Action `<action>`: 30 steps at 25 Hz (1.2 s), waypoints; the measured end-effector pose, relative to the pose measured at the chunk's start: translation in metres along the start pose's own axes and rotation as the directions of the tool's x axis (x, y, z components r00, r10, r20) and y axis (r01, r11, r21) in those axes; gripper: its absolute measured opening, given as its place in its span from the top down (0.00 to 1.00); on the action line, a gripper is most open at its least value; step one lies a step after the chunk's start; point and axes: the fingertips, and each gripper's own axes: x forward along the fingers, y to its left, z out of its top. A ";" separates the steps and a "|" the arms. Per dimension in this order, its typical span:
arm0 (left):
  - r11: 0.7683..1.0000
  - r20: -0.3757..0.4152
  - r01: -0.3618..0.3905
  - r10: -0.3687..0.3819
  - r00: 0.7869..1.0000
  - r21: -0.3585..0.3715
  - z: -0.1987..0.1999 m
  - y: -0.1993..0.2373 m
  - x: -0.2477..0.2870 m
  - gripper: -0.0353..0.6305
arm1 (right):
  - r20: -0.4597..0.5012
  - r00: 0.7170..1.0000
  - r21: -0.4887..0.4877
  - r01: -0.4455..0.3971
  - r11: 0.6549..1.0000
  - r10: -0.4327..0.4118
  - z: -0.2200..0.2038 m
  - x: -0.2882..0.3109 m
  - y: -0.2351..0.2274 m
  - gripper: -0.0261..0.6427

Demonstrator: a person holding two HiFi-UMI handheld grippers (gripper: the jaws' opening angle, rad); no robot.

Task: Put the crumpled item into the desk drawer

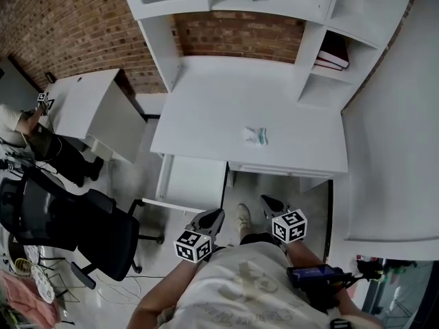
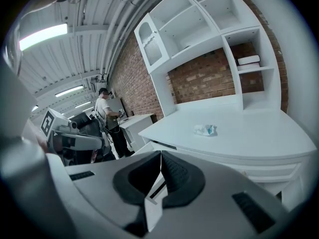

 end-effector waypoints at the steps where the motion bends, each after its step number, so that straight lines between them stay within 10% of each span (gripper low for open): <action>1: 1.000 -0.002 0.005 -0.005 1.000 0.002 0.003 0.001 0.004 0.91 | -0.001 1.000 0.001 0.001 1.000 -0.001 0.002 0.003 -0.003 0.93; 30: 1.000 -0.036 -0.008 0.007 0.999 -0.024 0.061 0.072 0.092 0.91 | -0.053 0.998 0.026 0.027 0.999 -0.026 0.059 0.102 -0.088 0.93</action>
